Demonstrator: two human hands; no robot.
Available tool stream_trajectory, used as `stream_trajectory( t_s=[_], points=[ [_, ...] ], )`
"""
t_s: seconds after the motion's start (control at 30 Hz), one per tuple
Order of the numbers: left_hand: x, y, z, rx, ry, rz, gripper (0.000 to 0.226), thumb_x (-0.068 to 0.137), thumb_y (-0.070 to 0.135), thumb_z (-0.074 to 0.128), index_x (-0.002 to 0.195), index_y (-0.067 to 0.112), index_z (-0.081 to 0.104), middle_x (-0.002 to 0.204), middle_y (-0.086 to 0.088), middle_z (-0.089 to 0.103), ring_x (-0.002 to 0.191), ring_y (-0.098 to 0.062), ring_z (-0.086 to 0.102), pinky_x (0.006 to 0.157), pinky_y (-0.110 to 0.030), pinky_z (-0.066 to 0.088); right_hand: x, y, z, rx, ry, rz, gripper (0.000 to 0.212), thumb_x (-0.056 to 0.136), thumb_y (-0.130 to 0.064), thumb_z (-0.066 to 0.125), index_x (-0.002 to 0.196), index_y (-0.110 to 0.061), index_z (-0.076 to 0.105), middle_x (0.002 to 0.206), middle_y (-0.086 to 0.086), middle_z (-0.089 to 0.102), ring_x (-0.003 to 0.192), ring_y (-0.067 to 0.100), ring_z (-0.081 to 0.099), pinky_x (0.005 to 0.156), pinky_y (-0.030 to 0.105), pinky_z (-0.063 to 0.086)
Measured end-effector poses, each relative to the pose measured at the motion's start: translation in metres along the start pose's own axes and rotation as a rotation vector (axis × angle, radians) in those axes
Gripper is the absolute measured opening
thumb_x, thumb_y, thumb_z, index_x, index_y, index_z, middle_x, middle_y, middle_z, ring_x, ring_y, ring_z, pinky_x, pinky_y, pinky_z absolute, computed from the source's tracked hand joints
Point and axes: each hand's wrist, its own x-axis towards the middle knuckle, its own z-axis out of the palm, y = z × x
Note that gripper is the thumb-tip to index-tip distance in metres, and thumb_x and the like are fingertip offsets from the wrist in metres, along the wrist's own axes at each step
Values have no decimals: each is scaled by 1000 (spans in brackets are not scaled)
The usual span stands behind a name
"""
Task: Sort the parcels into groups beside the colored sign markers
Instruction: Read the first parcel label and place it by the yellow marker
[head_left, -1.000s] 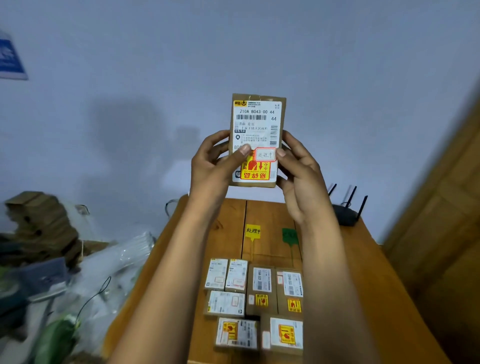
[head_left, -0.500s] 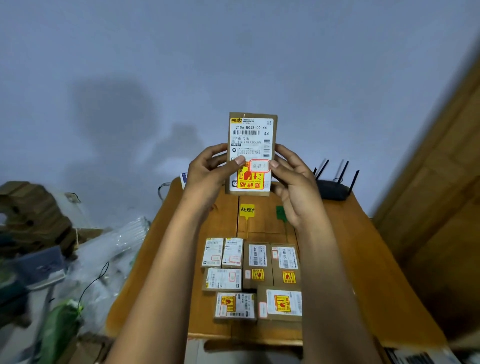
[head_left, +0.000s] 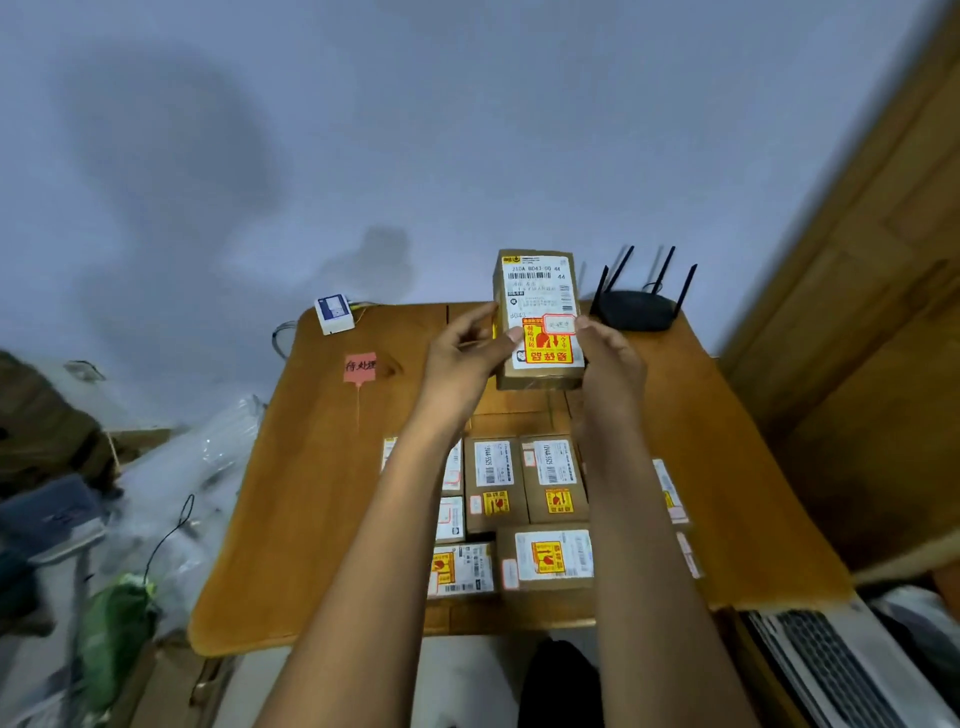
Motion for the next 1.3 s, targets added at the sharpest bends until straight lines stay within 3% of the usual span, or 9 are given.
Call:
stream_trajectory(
  t_s=[0.17, 0.3, 0.43, 0.53, 0.67, 0.77, 0.93, 1.1, 1.3],
  points=[
    [70, -40, 23, 16, 128, -62, 39, 91, 16, 71, 128, 10, 65, 114, -4, 70, 105, -20, 70, 86, -30, 60, 78, 22, 1, -108, -12, 45, 14, 96, -17, 61, 102, -13, 73, 100, 5, 78, 97, 26, 74, 86, 45, 60],
    [143, -86, 32, 82, 214, -167, 33, 93, 18, 68, 125, 9, 67, 115, -3, 71, 102, -17, 70, 79, -24, 59, 161, 58, 9, -222, -75, 165, 15, 96, -10, 59, 104, -19, 68, 107, 4, 74, 104, 23, 71, 88, 36, 59],
    [211, -158, 27, 221, 241, -293, 22, 89, 20, 69, 110, 19, 70, 112, 0, 73, 101, -23, 72, 85, -46, 61, 244, 123, 18, -307, -168, 286, 23, 96, -11, 61, 119, -15, 63, 117, 5, 70, 101, 16, 68, 80, 27, 55],
    [261, -219, 19, 344, 212, -366, 32, 85, 27, 65, 116, 21, 70, 113, 3, 74, 100, -21, 72, 86, -49, 60, 303, 178, 30, -391, -229, 377, 19, 97, -10, 59, 114, -19, 61, 117, 5, 69, 104, 20, 67, 91, 35, 57],
    [297, -279, 11, 436, 190, -451, 34, 92, 17, 65, 126, 17, 66, 122, -1, 71, 106, -21, 69, 93, -46, 57, 353, 240, 41, -541, -267, 495, 18, 97, -12, 60, 112, -21, 57, 116, 5, 67, 108, 26, 65, 99, 47, 54],
    [316, -320, 6, 486, 137, -481, 36, 91, 18, 64, 127, 19, 66, 122, 1, 72, 102, -19, 71, 91, -46, 58, 378, 274, 44, -609, -266, 539, 23, 96, -15, 60, 118, -18, 59, 116, 4, 66, 103, 23, 64, 96, 45, 55],
    [335, -356, -1, 575, 145, -484, 37, 95, 10, 61, 132, 15, 64, 124, -1, 71, 104, -18, 67, 86, -26, 49, 405, 316, 56, -681, -292, 550, 29, 96, -14, 58, 124, -10, 60, 117, 7, 67, 100, 22, 64, 82, 35, 53],
    [333, -374, -19, 572, 110, -477, 34, 96, 13, 61, 130, 15, 64, 123, -2, 72, 108, -20, 67, 95, -37, 54, 400, 340, 61, -718, -286, 536, 27, 95, -15, 58, 121, -12, 61, 117, 5, 68, 97, 19, 63, 75, 31, 50],
    [327, -364, -29, 544, 79, -425, 38, 99, 21, 59, 136, 15, 60, 128, 0, 67, 112, -18, 64, 94, -37, 54, 382, 338, 60, -699, -239, 535, 33, 93, -16, 59, 126, -15, 58, 120, 4, 67, 100, 19, 62, 75, 31, 50]
  ],
)
